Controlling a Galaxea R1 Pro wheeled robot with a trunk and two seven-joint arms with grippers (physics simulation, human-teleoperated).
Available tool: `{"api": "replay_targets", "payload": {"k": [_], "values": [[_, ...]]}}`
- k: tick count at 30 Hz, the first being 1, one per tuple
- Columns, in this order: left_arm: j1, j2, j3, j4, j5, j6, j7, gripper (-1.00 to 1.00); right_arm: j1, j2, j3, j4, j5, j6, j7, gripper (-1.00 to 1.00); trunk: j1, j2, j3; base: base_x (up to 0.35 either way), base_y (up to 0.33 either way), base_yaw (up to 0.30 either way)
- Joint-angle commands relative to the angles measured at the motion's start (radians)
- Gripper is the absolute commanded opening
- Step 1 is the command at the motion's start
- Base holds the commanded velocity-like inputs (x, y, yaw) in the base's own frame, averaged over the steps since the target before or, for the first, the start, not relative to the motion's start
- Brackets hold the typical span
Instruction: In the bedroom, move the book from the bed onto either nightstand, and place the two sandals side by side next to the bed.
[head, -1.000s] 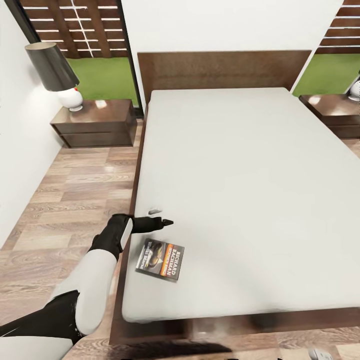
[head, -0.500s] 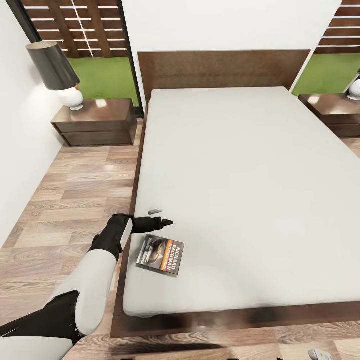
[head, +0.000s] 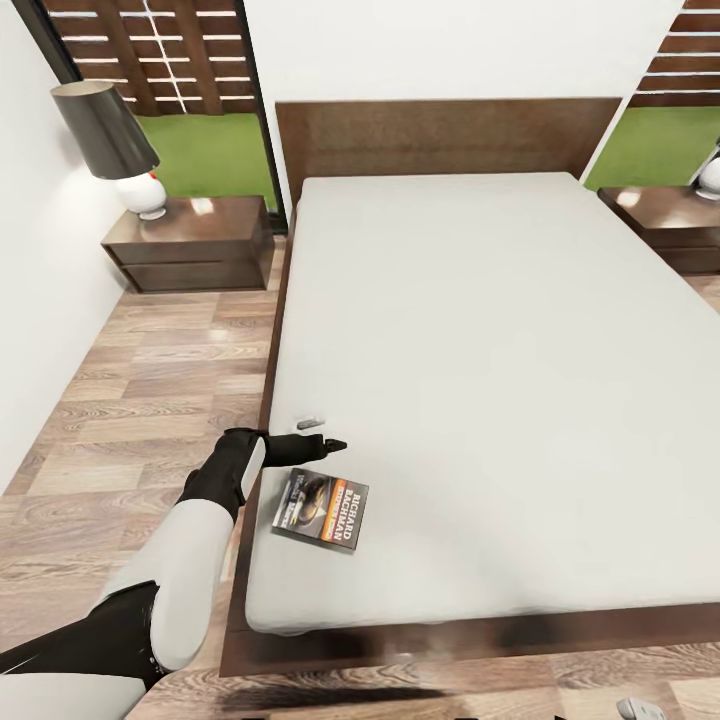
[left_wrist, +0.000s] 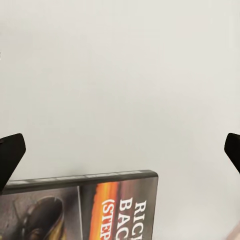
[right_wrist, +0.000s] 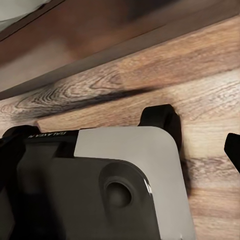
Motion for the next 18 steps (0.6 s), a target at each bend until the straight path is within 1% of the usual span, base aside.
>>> {"api": "replay_targets", "payload": {"k": [1, 8, 17, 18], "values": [[-0.001, -0.002, 0.008, -0.001, -0.01, 0.005, -0.009, 1.0, 0.0, 0.0, 0.008, 0.0, -0.007, -0.003, 0.002, 1.0, 0.004, -0.008, -0.004, 0.0, 0.0, 0.0], [-0.001, -0.002, 0.008, -0.001, -0.01, 0.005, -0.009, 1.0, 0.0, 0.0, 0.008, 0.0, -0.007, -0.003, 0.002, 1.0, 0.031, -0.057, -0.026, 0.0, 0.0, 0.0], [-0.001, -0.002, 0.008, -0.001, -0.01, 0.005, -0.009, 1.0, 0.0, 0.0, 0.008, 0.0, -0.007, -0.003, 0.002, 1.0, 0.031, -0.057, -0.026, 0.0, 0.0, 0.0], [-0.001, -0.002, 0.008, -0.001, -0.01, 0.005, -0.01, 1.0, 0.0, 0.0, 0.008, 0.0, -0.007, -0.003, 0.002, 1.0, 0.035, -0.064, -0.029, 0.0, 0.0, 0.0]]}}
